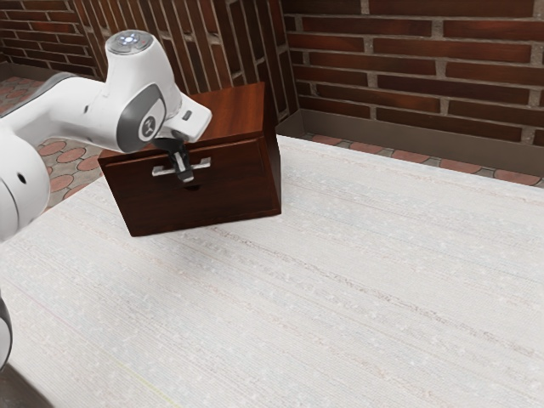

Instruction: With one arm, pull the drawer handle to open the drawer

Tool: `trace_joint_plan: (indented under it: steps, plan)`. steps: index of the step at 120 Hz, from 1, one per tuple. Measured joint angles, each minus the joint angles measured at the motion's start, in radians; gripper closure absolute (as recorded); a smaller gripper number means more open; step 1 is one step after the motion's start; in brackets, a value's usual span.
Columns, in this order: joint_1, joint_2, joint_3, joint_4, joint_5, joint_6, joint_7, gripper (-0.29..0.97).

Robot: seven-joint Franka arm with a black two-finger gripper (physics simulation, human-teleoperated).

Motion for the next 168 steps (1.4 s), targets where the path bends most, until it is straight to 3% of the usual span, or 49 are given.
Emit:
trace_joint_plan:
  steps: [50, 168]
  plan:
    - [-0.001, -0.046, 0.002, -0.071, -0.007, 0.015, 0.094, 0.59]
    - [-0.009, -0.367, -0.026, -0.496, -0.029, 0.131, 0.186, 0.64]
